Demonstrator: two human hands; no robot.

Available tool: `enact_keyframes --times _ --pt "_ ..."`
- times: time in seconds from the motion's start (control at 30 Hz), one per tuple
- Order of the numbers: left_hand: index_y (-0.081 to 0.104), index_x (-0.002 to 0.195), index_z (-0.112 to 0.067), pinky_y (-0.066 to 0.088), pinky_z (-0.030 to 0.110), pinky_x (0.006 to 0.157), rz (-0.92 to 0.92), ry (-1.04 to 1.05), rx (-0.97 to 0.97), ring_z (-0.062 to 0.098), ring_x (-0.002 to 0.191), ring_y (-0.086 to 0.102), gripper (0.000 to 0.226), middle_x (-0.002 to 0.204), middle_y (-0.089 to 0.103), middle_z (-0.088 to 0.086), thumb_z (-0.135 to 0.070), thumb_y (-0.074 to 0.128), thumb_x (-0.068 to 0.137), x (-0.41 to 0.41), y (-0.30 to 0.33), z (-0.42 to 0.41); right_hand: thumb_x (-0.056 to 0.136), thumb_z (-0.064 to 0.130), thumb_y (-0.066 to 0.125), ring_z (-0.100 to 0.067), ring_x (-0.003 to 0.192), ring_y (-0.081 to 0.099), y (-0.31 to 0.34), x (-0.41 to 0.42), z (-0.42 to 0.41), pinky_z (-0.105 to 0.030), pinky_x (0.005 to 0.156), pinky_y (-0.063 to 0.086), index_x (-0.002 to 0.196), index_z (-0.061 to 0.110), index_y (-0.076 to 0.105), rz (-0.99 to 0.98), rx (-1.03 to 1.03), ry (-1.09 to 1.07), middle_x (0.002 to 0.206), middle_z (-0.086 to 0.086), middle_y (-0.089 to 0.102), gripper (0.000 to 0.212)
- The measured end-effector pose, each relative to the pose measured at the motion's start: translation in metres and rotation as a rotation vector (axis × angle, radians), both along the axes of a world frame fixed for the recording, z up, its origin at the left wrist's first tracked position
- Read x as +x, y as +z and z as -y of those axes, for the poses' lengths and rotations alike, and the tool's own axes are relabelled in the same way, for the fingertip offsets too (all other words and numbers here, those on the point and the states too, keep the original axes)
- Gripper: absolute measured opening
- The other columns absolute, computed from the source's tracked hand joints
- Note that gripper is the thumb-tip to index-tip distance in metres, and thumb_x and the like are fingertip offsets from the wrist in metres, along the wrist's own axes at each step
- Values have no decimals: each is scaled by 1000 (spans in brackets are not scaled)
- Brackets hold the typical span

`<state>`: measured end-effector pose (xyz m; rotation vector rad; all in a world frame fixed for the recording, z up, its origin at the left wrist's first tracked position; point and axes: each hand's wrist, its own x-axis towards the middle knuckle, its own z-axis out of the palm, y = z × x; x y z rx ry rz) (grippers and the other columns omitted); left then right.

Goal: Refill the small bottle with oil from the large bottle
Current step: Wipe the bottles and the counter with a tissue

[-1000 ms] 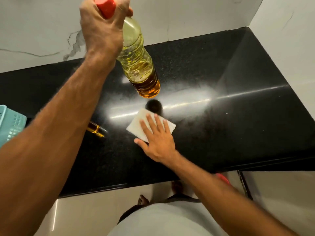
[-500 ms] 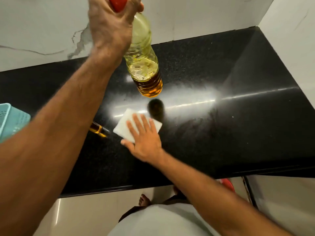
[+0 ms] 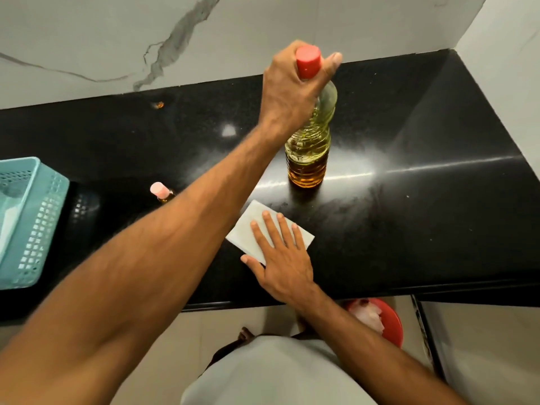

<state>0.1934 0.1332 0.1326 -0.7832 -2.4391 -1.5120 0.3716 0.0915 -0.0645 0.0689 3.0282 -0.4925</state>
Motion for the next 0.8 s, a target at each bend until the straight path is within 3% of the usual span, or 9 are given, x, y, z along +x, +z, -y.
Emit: enact_keyframes --times 0.07,0.17,0.27,0.4,0.47,0.53,0.63,0.73,0.8 --pt "51 86 -15 47 8 65 25 -34 -30 -1 66 50 26 74 49 -13 -36 66 87 2 1 4 93 67 21 -25 151 -7 2 -4 -7 -44 119 -10 156 27 12 24 15 -29 164 -1 -2 75" --pt "57 106 -11 50 11 73 87 -119 -109 3 83 57 37 91 57 -7 -42 65 87 3 3 11 92 68 17 -26 151 -10 3 -13 -14 -44 118 -13 156 26 6 46 43 -55 164 -3 -6 77" --pt "48 127 -10 47 9 79 141 -175 -207 5 97 55 52 111 58 -1 -42 62 89 6 10 21 93 68 19 -28 151 -9 2 -19 -13 -47 120 -8 156 24 4 55 53 -79 164 -5 -6 78" --pt "27 148 -12 35 30 108 201 -165 -283 18 137 40 74 152 37 9 -50 56 91 11 18 46 90 70 11 -29 150 -13 4 -13 -5 -48 119 -9 155 25 -4 81 44 -63 163 -5 -12 81" --pt "39 141 -15 38 31 110 94 -37 -346 17 132 45 64 145 46 7 -52 54 91 12 16 87 89 72 8 -27 150 -15 6 2 -5 -45 119 -9 156 26 -3 80 43 -3 163 -3 -13 82" --pt "53 125 -17 47 36 99 -15 126 -452 17 114 55 50 125 57 5 -52 55 90 12 7 142 89 72 7 -25 150 -13 9 18 -13 -44 120 -7 156 28 2 83 55 6 164 0 -10 81" --pt "53 118 -17 48 45 89 13 335 -769 30 105 55 48 114 56 11 -55 52 89 16 -14 211 88 71 6 -26 150 -11 9 4 -32 -45 121 -5 156 28 1 96 71 -67 164 -1 -10 80" --pt "50 121 -16 45 47 82 50 368 -1116 35 105 55 51 115 55 15 -57 49 90 17 -36 233 92 68 11 -31 150 -8 8 -46 -20 -50 121 -2 156 25 1 96 87 -165 164 -7 -9 79" --pt "49 120 -16 44 46 82 71 322 -1235 36 108 54 49 117 56 15 -55 50 90 18 -49 237 93 67 16 -35 150 -4 9 -67 12 -52 120 -2 157 22 7 92 66 -182 164 -10 -4 79"
